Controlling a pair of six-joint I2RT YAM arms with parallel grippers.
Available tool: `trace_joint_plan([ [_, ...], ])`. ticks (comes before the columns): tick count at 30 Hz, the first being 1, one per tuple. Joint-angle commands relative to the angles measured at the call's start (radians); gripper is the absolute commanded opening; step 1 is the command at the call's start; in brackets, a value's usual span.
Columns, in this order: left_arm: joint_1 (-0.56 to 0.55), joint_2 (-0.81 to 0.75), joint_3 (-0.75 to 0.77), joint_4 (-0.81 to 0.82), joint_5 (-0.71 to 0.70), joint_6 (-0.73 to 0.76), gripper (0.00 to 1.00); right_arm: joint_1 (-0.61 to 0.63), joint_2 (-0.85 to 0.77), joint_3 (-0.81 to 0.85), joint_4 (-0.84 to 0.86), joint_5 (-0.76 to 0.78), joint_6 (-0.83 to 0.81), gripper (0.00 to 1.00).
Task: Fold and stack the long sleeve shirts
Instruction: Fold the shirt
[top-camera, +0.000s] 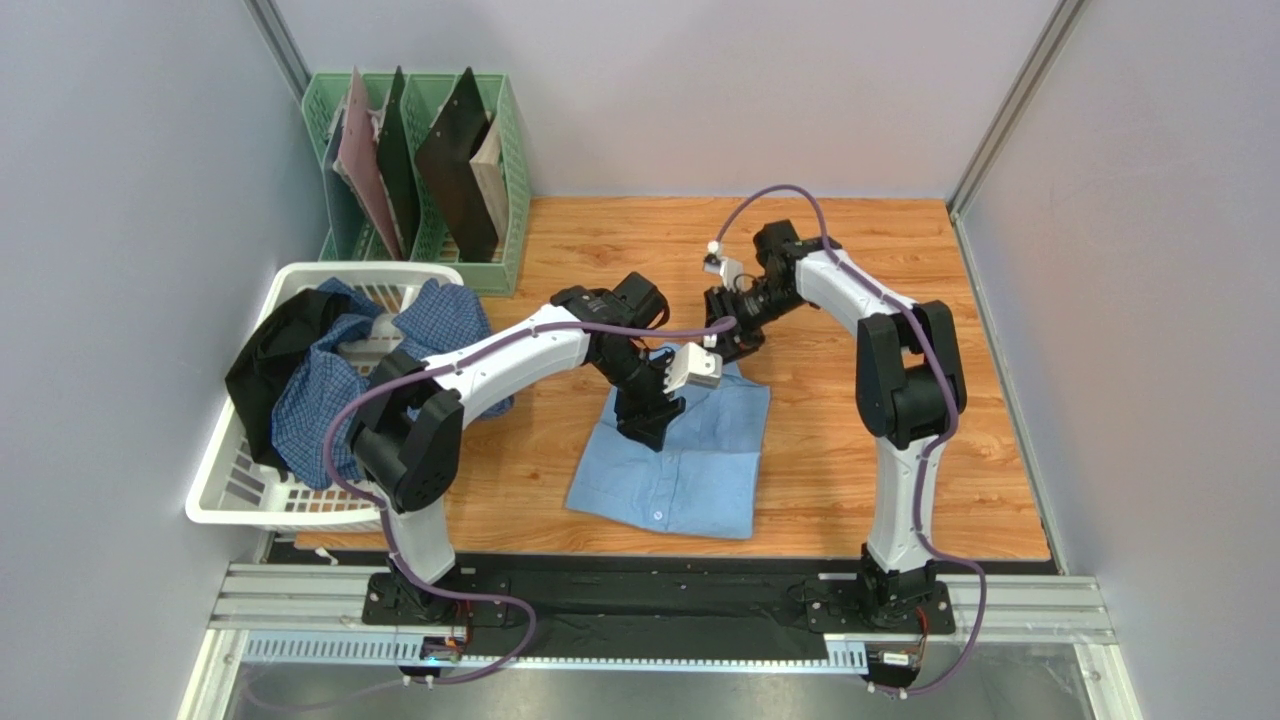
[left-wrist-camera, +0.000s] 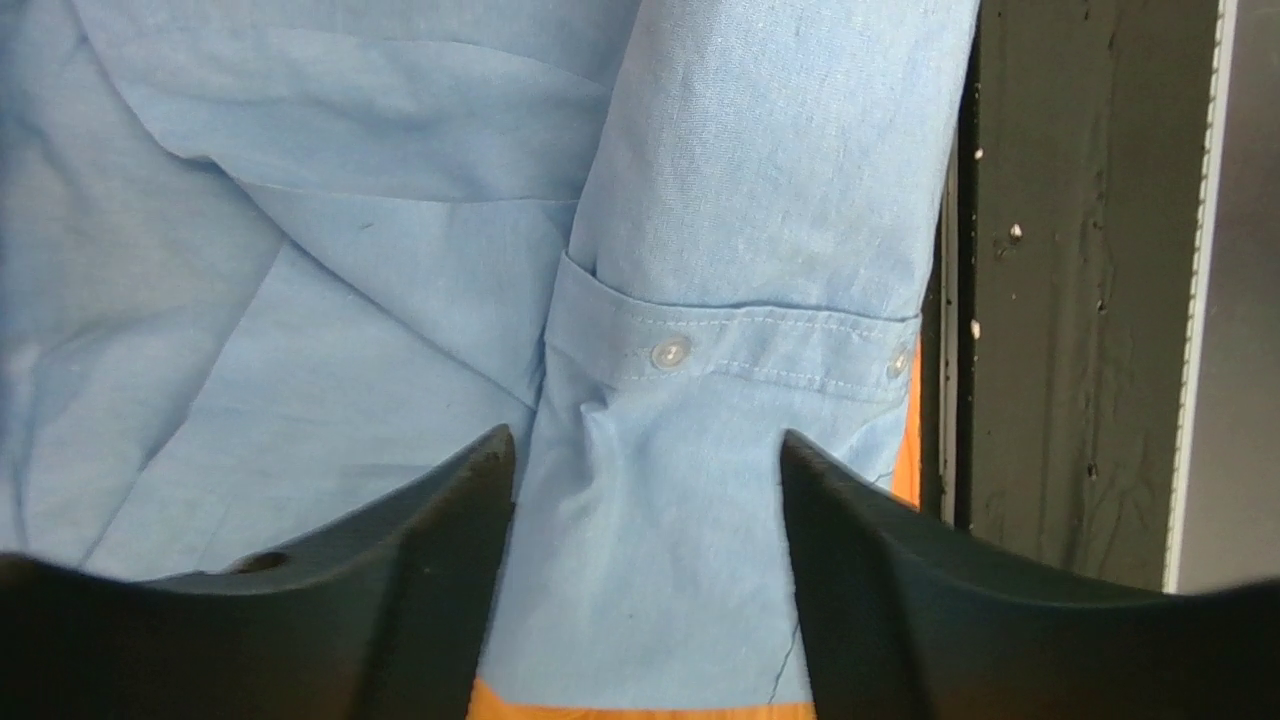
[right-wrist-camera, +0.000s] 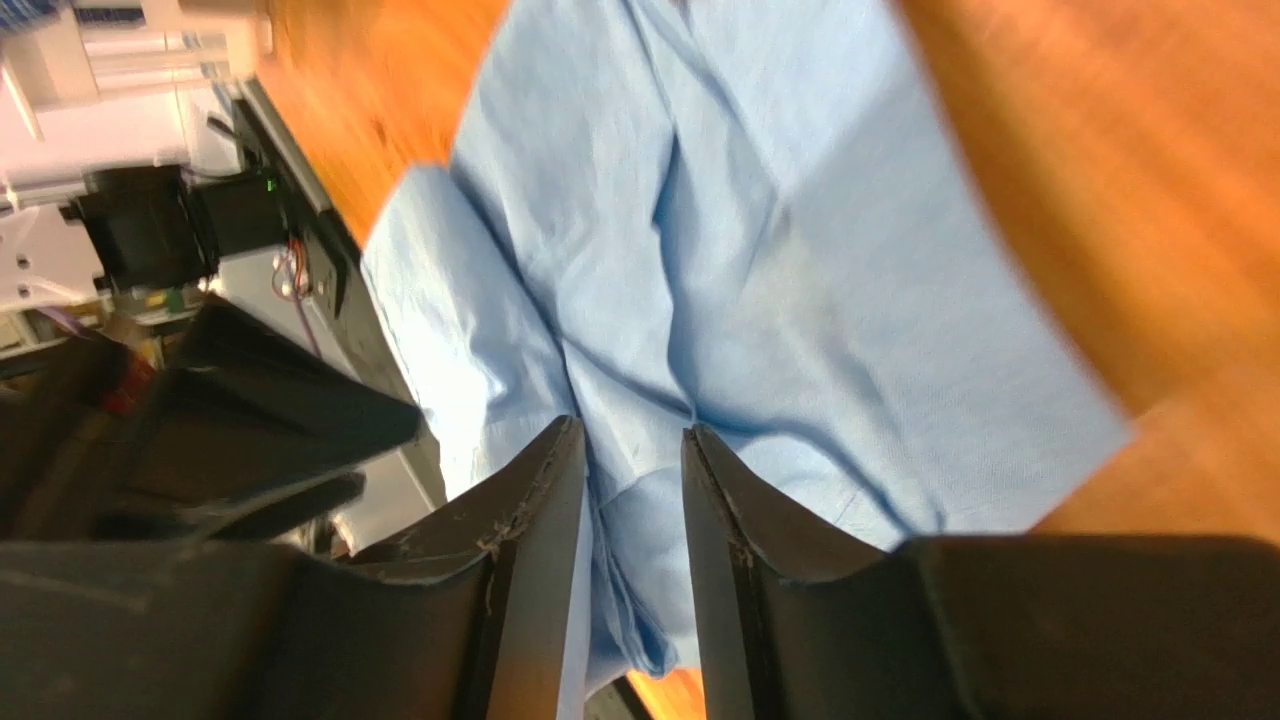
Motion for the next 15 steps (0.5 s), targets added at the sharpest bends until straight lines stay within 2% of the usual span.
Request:
trace_joint_plan([
  [1,-0.002,0.025,-0.023,0.044,0.068,0.115,0.75,0.007,0.08,0.122,0.032,0.058,0.056,0.38],
  [6,-0.011,0.071,-0.01,0.03,0.082,0.173,0.74,0.008,0.152,0.216,0.065,0.122,0.095,0.41],
  [8,-0.025,0.091,-0.009,0.023,0.072,0.184,0.69,0.011,0.178,0.23,0.071,0.145,0.096,0.41],
  [10,-0.039,0.114,-0.005,0.013,0.072,0.19,0.65,0.019,0.194,0.23,0.072,0.154,0.085,0.4],
  [15,-0.045,0.15,0.006,0.016,0.051,0.184,0.64,0.04,0.208,0.193,0.071,0.157,0.061,0.36],
])
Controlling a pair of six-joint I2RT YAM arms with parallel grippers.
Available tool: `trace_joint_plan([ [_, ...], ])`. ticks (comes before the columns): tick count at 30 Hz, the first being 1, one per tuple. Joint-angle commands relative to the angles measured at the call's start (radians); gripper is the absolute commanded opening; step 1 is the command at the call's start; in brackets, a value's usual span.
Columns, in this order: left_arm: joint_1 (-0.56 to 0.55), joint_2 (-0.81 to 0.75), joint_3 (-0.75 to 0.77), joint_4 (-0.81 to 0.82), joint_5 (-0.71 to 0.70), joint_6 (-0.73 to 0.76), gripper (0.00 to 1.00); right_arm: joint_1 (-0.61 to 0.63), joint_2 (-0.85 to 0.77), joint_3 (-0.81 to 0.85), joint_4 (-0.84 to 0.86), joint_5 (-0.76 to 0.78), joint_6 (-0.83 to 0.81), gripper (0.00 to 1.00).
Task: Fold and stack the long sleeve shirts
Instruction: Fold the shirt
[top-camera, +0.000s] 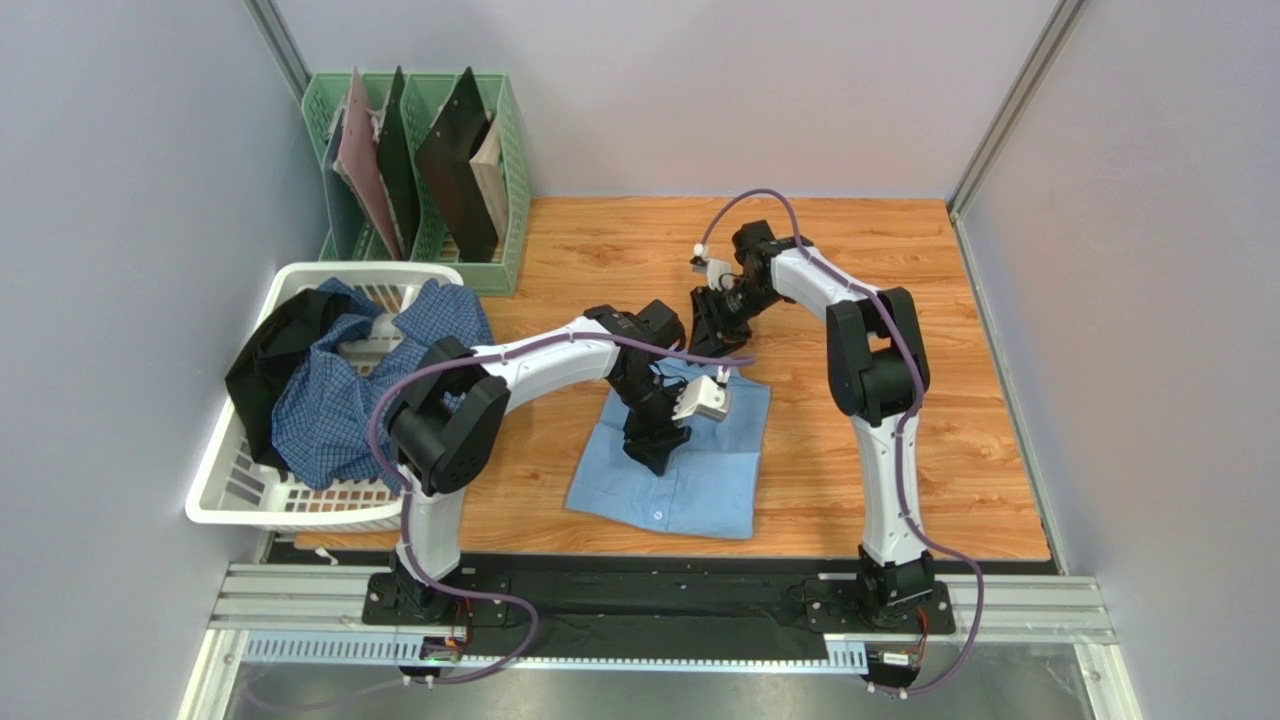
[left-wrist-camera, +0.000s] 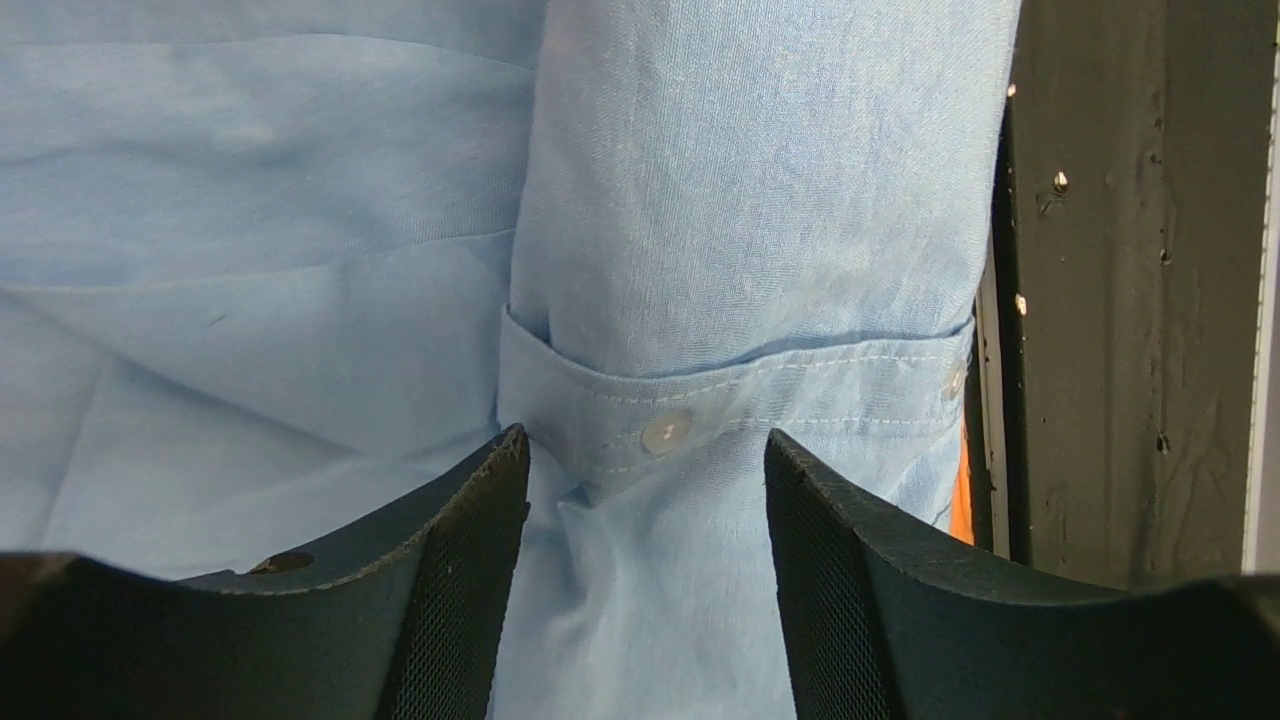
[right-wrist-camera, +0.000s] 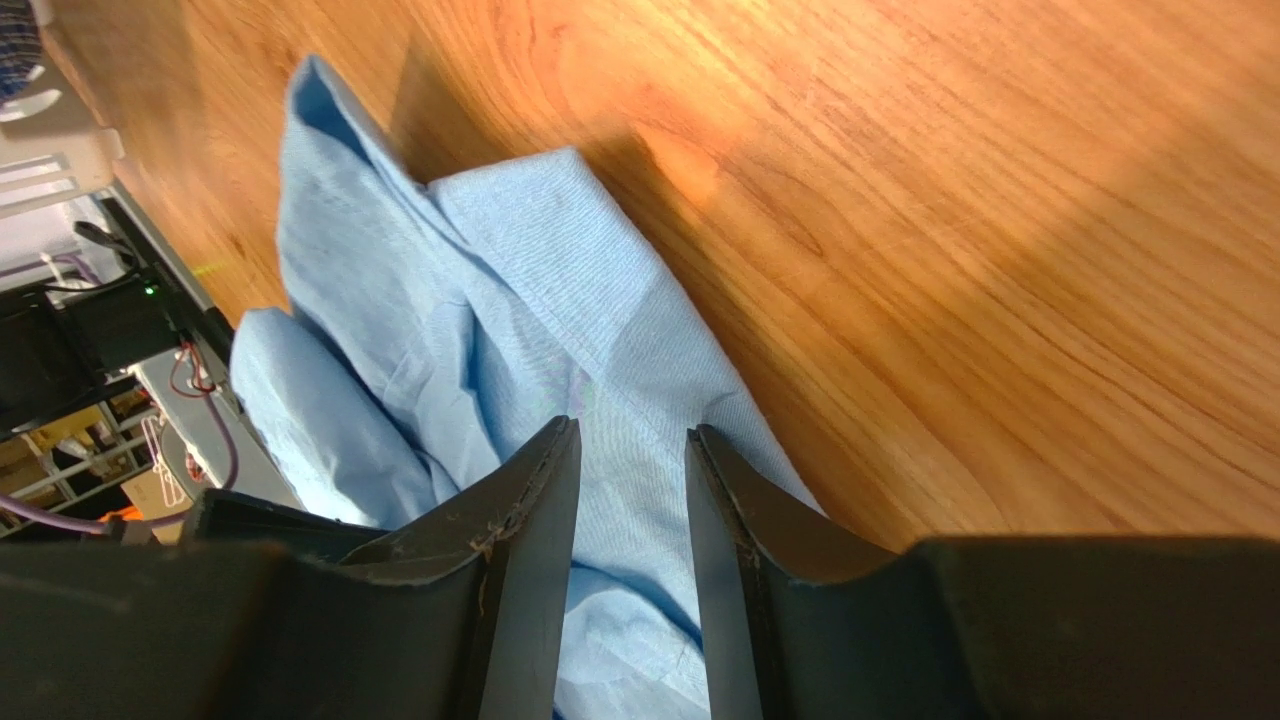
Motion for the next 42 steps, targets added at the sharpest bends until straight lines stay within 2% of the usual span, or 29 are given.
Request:
trace_joint_plan([
  [1,-0.007,0.033,0.029,-0.003,0.024,0.046,0.61,0.025,0.003,-0.006,0.027,0.018,-0.014,0.36],
  [3,-0.007,0.039,0.043,-0.02,0.027,0.054,0.54,0.025,0.005,-0.017,0.03,0.02,-0.019,0.35],
  [4,-0.007,0.043,0.049,-0.027,0.028,0.051,0.44,0.027,0.005,-0.023,0.033,0.024,-0.027,0.35],
  [5,-0.007,0.045,0.069,-0.04,0.03,0.051,0.37,0.027,0.005,-0.024,0.031,0.024,-0.03,0.35],
  [6,-0.007,0.045,0.084,-0.076,0.03,0.051,0.25,0.028,0.004,-0.026,0.03,0.026,-0.034,0.35],
  [9,-0.006,0.046,0.158,-0.147,0.016,0.028,0.02,0.028,0.0,-0.031,0.028,0.026,-0.054,0.34],
  [10,-0.007,0.053,0.202,-0.17,0.003,0.024,0.0,0.028,-0.001,-0.031,0.024,0.026,-0.06,0.34],
  [14,-0.004,0.091,0.302,-0.276,-0.059,0.023,0.0,0.028,-0.009,-0.041,0.021,0.02,-0.083,0.33],
  [21,0.019,0.168,0.428,-0.307,-0.163,0.046,0.0,0.027,-0.024,-0.046,0.011,0.006,-0.114,0.33],
  [31,0.059,0.315,0.696,-0.36,-0.272,0.103,0.0,0.027,-0.018,-0.029,-0.03,-0.035,-0.158,0.33],
  [42,0.083,0.362,0.758,-0.267,-0.278,0.13,0.0,0.011,0.017,0.047,-0.065,-0.06,-0.181,0.32],
])
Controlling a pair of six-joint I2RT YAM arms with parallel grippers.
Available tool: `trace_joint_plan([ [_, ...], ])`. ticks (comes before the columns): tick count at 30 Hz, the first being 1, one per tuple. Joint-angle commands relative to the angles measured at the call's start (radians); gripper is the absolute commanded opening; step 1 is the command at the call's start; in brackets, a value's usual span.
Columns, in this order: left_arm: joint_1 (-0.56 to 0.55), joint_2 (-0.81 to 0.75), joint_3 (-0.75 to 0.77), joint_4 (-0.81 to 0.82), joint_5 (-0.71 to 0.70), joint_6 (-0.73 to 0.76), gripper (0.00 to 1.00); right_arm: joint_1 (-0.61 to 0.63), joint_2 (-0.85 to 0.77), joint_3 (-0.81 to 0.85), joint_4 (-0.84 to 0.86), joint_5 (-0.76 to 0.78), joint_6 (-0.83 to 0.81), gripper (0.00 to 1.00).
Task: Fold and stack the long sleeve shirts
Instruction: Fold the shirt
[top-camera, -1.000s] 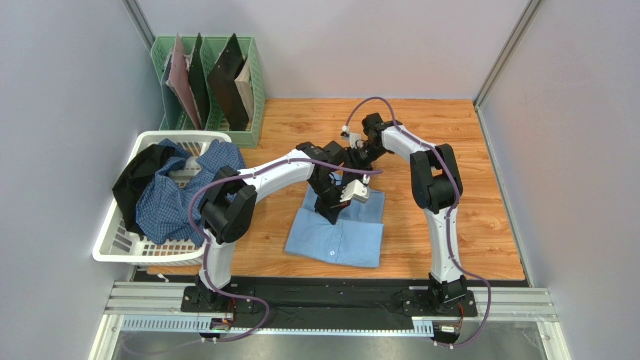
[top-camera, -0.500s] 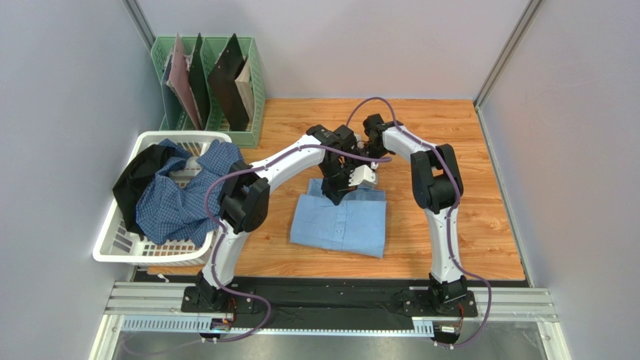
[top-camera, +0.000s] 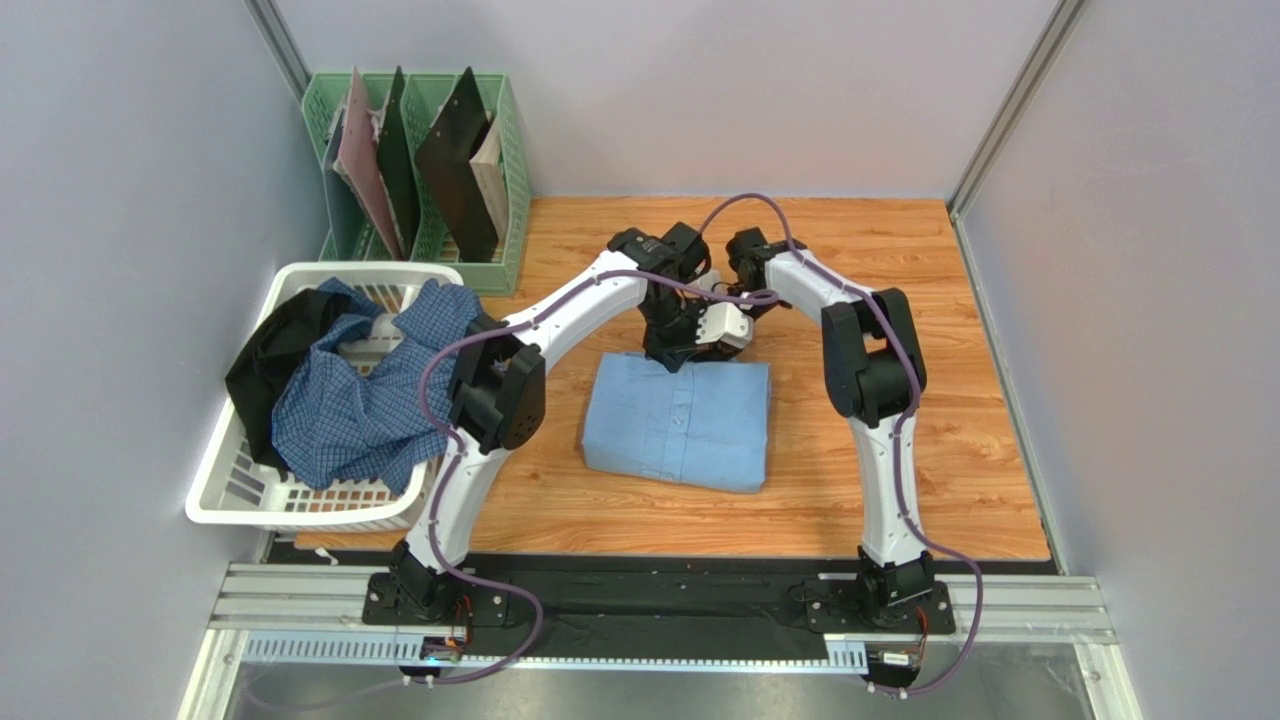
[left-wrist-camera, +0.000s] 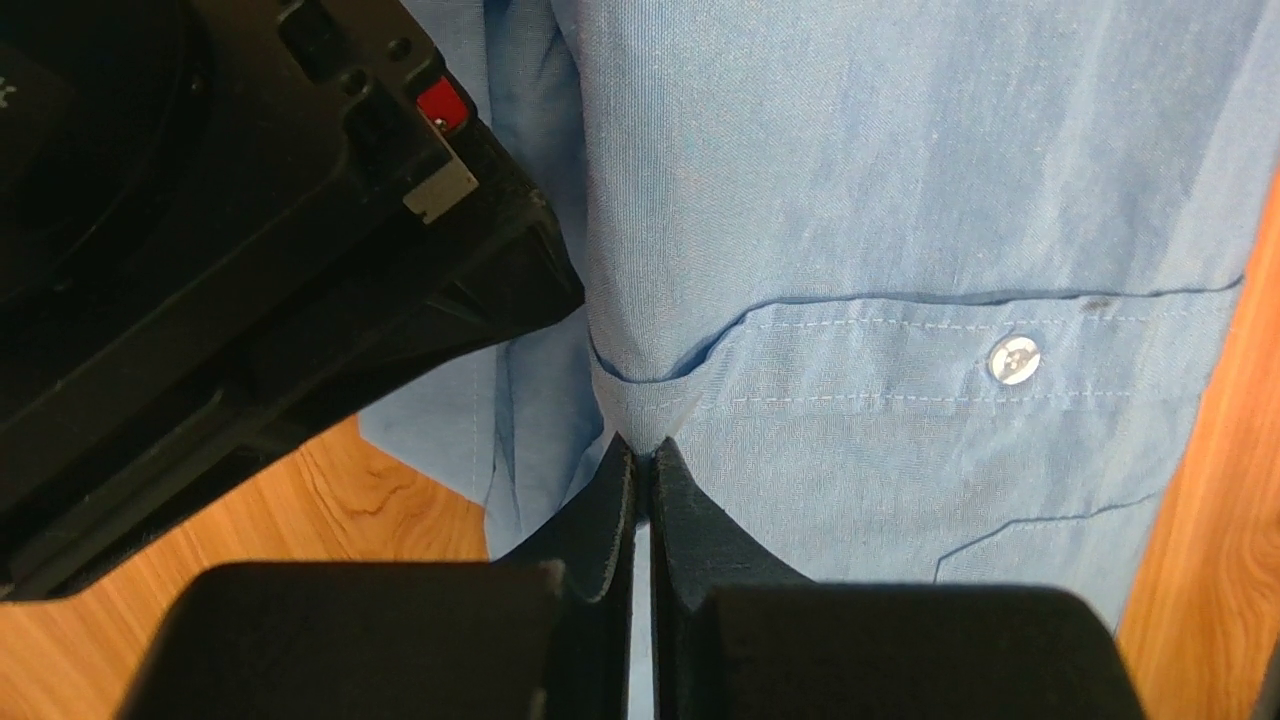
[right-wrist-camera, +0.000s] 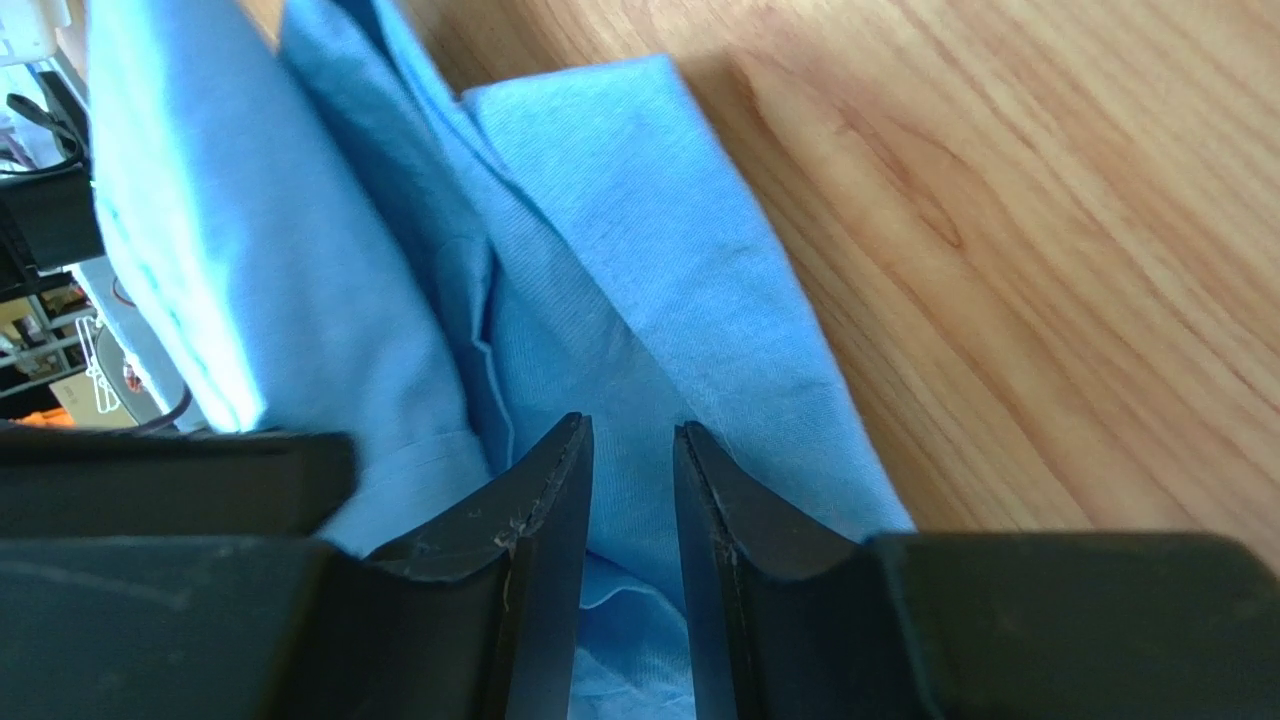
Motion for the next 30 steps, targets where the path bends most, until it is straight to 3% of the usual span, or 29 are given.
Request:
trace_joint_plan([
  [1,0.013,0.011,0.048,0.06,-0.005,0.038,0.0,-0.014,0.02,0.083,-0.034,-0.017,-0.039,0.33],
  [4,0.022,0.009,0.044,0.098,-0.006,0.028,0.07,-0.039,0.034,0.138,-0.07,0.001,-0.048,0.36],
  [5,0.028,0.006,0.036,0.127,-0.009,0.001,0.18,-0.059,0.031,0.152,-0.078,0.005,-0.048,0.38],
  [7,0.043,-0.005,0.045,0.124,0.006,-0.033,0.29,-0.082,0.028,0.204,-0.133,0.02,-0.067,0.41],
  [8,0.065,-0.014,0.045,0.115,0.023,-0.044,0.43,-0.106,0.022,0.219,-0.155,0.023,-0.081,0.42],
  [9,0.081,-0.047,0.041,0.117,0.038,-0.092,0.46,-0.118,0.005,0.228,-0.173,0.025,-0.091,0.44],
  [16,0.261,-0.14,-0.062,0.109,0.217,-0.388,0.54,-0.155,-0.145,0.17,-0.284,0.006,-0.182,0.61],
  [22,0.355,-0.087,-0.116,0.121,0.314,-0.593,0.6,-0.097,-0.165,0.074,-0.273,0.083,-0.185,0.62],
  [30,0.387,-0.061,-0.208,0.201,0.297,-0.682,0.6,-0.099,-0.211,-0.044,-0.238,0.189,-0.216,0.61],
])
